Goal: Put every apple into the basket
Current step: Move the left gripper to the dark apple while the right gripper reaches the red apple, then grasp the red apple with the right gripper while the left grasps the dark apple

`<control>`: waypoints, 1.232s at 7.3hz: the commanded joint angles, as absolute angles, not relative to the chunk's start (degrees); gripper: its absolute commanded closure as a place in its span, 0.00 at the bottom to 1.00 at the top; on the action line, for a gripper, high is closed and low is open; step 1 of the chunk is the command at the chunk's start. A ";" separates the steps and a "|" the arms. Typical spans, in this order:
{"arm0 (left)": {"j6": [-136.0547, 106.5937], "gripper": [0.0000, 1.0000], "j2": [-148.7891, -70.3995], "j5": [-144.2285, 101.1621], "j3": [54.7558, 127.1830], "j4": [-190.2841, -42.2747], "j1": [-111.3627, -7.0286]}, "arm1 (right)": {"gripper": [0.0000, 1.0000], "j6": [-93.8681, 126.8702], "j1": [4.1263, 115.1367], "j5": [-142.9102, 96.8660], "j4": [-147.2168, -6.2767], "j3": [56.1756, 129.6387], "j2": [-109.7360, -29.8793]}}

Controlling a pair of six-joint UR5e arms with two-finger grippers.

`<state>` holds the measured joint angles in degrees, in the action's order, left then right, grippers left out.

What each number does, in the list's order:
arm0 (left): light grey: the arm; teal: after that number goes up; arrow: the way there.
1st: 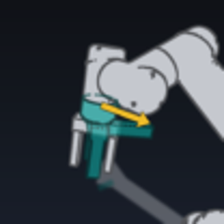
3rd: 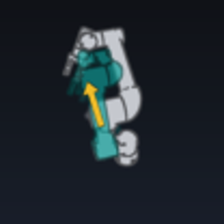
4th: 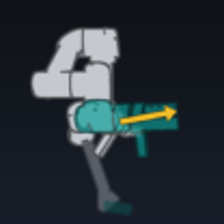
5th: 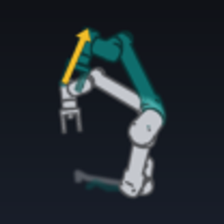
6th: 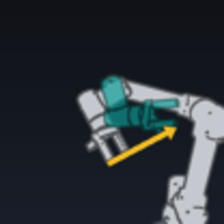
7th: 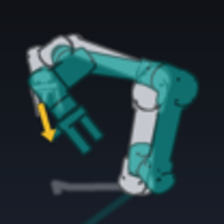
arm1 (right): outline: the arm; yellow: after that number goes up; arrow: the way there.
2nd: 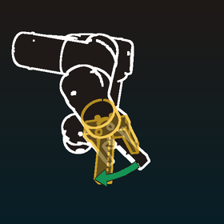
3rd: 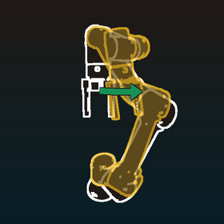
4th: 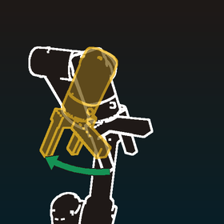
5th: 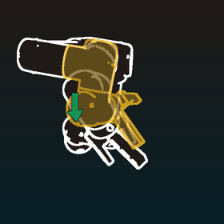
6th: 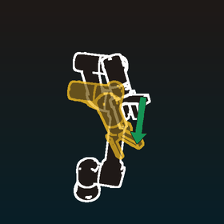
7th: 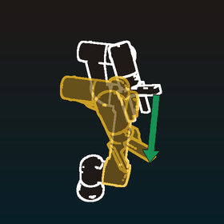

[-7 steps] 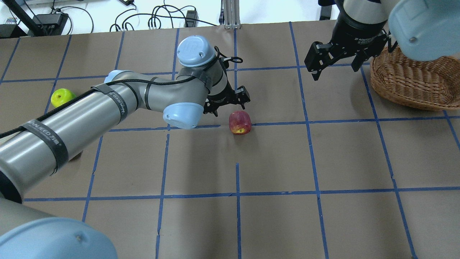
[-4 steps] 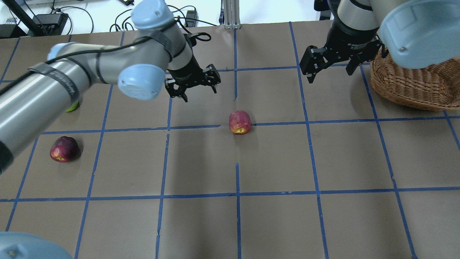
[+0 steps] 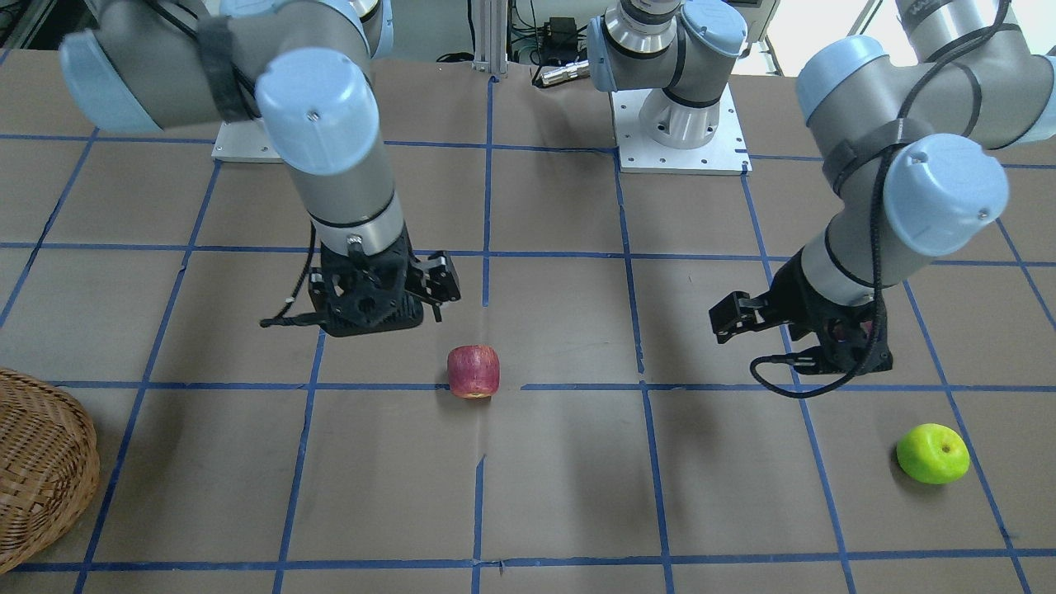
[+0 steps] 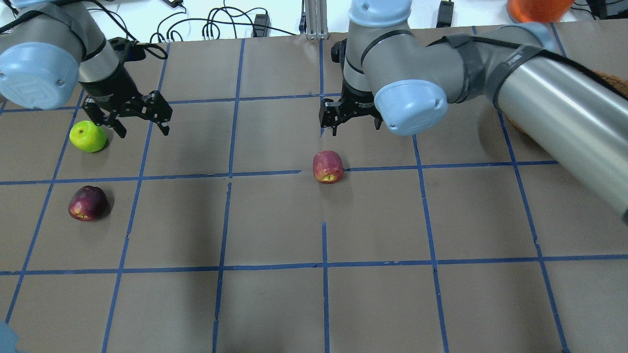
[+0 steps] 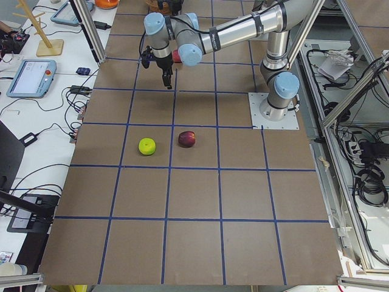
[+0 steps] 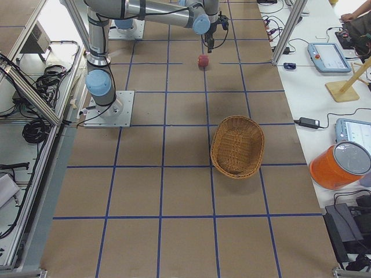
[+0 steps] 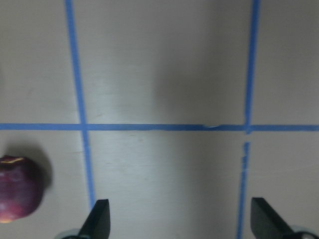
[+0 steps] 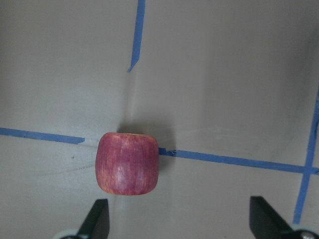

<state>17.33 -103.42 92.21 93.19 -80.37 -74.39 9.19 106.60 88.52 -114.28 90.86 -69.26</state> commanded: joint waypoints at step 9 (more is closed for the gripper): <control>39.73 0.00 -109.24 97.73 112.94 -55.99 -56.07 | 1.00 14.15 106.37 85.45 -115.73 88.36 -62.28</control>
